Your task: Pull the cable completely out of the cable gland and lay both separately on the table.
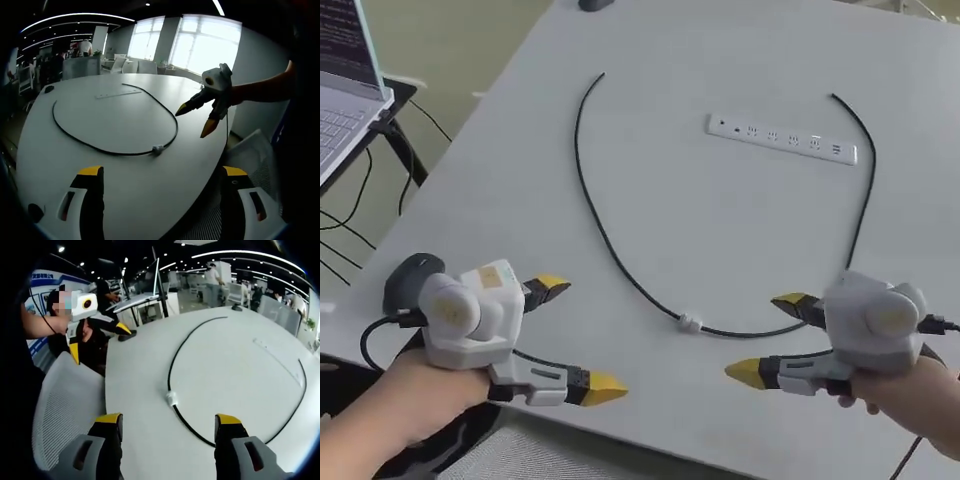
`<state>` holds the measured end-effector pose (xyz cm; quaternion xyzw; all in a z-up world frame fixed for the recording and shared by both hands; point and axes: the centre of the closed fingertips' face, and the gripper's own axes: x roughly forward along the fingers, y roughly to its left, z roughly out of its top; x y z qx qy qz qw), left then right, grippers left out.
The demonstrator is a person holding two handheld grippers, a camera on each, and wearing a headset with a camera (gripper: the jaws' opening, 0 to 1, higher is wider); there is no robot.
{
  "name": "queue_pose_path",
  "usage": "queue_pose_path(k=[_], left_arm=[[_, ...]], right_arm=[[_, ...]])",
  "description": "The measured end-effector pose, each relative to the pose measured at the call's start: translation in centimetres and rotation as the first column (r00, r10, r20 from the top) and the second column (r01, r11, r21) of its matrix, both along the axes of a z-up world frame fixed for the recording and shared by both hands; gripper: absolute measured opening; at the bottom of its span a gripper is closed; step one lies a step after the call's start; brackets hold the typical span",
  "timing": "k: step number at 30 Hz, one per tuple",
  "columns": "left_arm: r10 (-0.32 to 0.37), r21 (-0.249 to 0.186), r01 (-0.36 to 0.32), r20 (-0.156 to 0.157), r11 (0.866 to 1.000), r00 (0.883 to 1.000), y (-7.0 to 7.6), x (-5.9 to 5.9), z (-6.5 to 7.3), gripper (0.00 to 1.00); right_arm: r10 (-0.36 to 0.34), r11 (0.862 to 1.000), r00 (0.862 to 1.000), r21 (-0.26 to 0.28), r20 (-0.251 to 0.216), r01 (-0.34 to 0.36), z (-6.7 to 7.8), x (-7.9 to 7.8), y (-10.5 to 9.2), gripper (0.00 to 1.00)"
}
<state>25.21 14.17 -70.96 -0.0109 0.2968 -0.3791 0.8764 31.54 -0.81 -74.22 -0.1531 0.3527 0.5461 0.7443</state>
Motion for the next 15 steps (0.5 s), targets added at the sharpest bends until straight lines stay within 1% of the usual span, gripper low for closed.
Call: queue_pose_path(k=[6,9,12,15], left_arm=[[-0.008,-0.003,0.008,-0.009,1.000,1.000,0.3,-0.1,-0.5,0.96],[-0.017,0.001,0.017,-0.014,1.000,1.000,0.3,-0.1,-0.5,0.96],[-0.012,-0.017,0.012,-0.009,1.000,1.000,0.3,0.2,-0.3,0.96],[-0.005,-0.027,0.005,-0.005,1.000,1.000,0.4,0.4,-0.3,0.97]], right_arm=[[0.040,0.999,0.999,-0.032,0.003,-0.040,-1.0,0.4,1.4,0.70],[0.067,0.996,0.998,-0.065,0.002,-0.067,-1.8,0.4,1.9,0.68],[0.079,0.994,0.997,-0.073,0.001,-0.079,-2.1,0.6,2.3,0.64],[0.090,0.991,0.996,-0.097,0.000,-0.090,-2.9,0.9,2.6,0.62]])
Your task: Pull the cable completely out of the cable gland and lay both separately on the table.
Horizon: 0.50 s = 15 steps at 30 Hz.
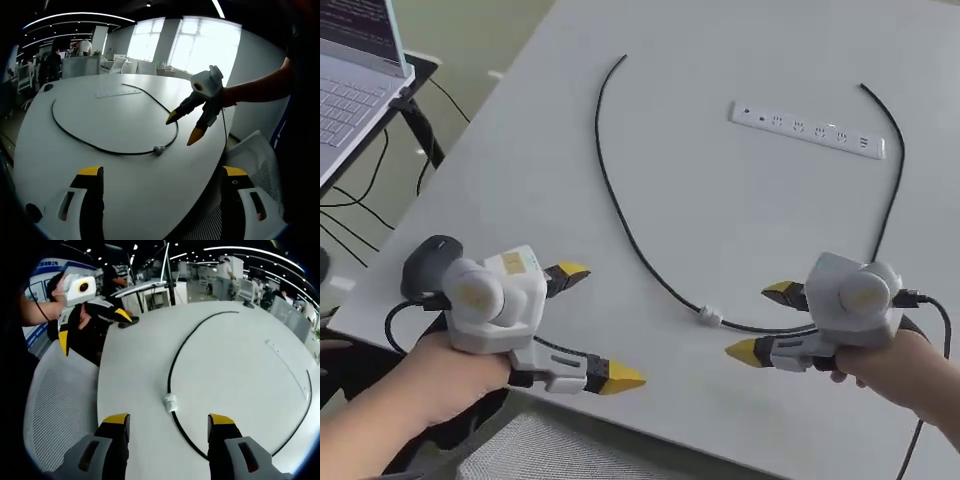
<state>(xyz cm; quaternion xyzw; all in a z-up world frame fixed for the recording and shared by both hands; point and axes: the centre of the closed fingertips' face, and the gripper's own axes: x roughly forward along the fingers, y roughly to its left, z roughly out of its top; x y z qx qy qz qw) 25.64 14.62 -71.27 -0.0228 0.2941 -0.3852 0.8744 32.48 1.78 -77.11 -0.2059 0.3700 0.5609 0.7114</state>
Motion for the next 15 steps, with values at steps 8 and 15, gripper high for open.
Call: queue_pose_path(k=[8,15], left_arm=[[-0.018,-0.001,0.018,-0.014,1.000,1.000,0.0,-0.1,-0.5,0.96],[-0.021,0.002,0.021,-0.030,1.000,0.999,0.4,-0.4,-0.8,0.96]], right_arm=[[0.045,0.998,0.999,-0.054,0.009,-0.044,-1.2,0.8,0.5,0.56],[0.076,0.994,0.997,-0.075,-0.005,-0.076,-2.1,0.9,1.5,0.48]])
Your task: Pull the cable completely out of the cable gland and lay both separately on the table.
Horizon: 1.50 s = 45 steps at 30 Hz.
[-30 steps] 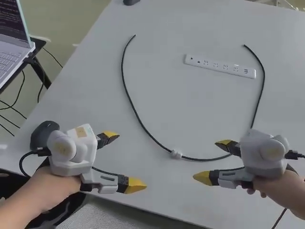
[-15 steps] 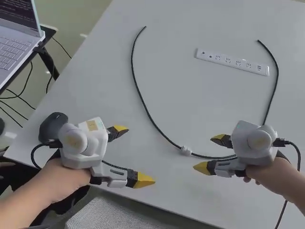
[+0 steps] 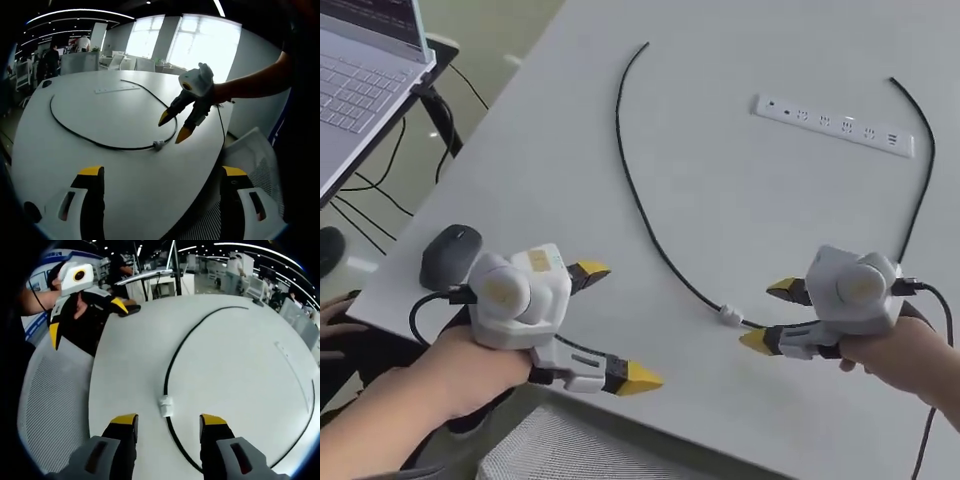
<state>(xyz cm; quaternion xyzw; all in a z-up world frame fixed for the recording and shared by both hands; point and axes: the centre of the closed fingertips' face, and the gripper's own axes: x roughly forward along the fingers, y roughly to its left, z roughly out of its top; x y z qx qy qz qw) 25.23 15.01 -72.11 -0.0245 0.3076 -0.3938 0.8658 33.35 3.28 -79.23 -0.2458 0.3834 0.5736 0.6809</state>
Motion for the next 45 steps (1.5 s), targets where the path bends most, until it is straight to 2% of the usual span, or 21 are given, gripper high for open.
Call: queue_pose_path(k=[7,11,16,36,45], left_arm=[[-0.011,-0.006,0.011,-0.013,1.000,1.000,0.2,-0.8,-0.4,0.95],[-0.012,-0.002,0.012,-0.023,1.000,1.000,0.6,-1.1,-0.6,0.94],[-0.006,-0.028,0.006,-0.024,1.000,1.000,0.9,-1.5,-0.5,0.93],[-0.037,-0.034,0.035,-0.064,0.999,0.997,1.1,-2.5,-1.5,0.91],[-0.052,-0.035,0.049,-0.071,0.998,0.996,0.8,-2.5,-1.7,0.91]], right_arm=[[0.051,0.998,0.999,-0.045,-0.009,-0.052,-1.2,-0.9,0.7,0.38],[0.071,0.995,0.997,-0.069,-0.002,-0.071,-1.8,-0.8,0.9,0.32],[0.095,0.990,0.995,-0.104,0.017,-0.092,-2.6,-0.6,0.8,0.23],[0.092,0.990,0.996,-0.108,0.001,-0.091,-3.2,-0.1,1.3,0.11],[0.100,0.989,0.995,-0.113,0.004,-0.099,-3.2,-0.1,1.3,0.08]])
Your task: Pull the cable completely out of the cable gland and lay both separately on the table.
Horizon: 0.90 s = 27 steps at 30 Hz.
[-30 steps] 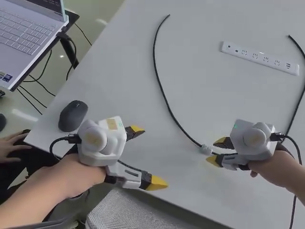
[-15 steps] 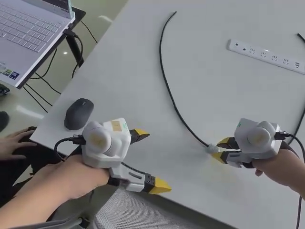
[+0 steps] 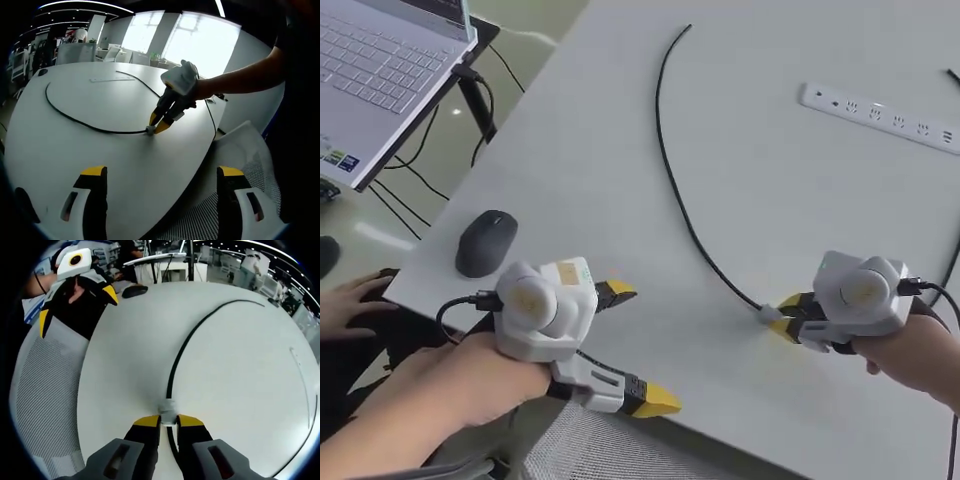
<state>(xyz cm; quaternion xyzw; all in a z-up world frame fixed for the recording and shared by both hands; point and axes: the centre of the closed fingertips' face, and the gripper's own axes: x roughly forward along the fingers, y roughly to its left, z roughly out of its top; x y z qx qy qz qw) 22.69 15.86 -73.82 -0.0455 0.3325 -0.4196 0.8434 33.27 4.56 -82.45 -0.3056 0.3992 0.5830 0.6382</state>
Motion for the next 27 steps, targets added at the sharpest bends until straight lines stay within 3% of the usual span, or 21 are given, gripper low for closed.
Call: queue_pose_path(k=[3,9,13,18,27], left_arm=[[-0.004,-0.002,0.004,0.002,1.000,1.000,-0.2,0.2,0.0,0.91],[-0.018,-0.005,0.018,0.010,1.000,1.000,-1.0,0.4,0.5,0.91],[-0.038,0.013,0.038,0.016,0.999,0.999,-1.5,0.4,0.7,0.91],[-0.050,0.021,0.050,0.032,0.999,0.998,-2.0,1.0,1.3,0.91],[-0.067,0.013,0.067,0.058,0.998,0.996,-4.0,1.8,2.3,0.90]], right_arm=[[-0.010,1.000,1.000,0.004,0.005,0.010,0.3,0.0,0.0,0.08],[-0.028,0.999,0.999,0.038,-0.028,0.029,1.3,-0.5,0.1,0.07],[-0.040,0.998,0.998,0.056,-0.039,0.043,2.3,-0.9,0.0,0.07],[-0.079,0.992,0.992,0.094,-0.098,0.088,4.1,-2.0,0.1,0.07],[-0.076,0.990,0.991,0.114,-0.111,0.089,6.2,-3.8,-0.7,0.07]])
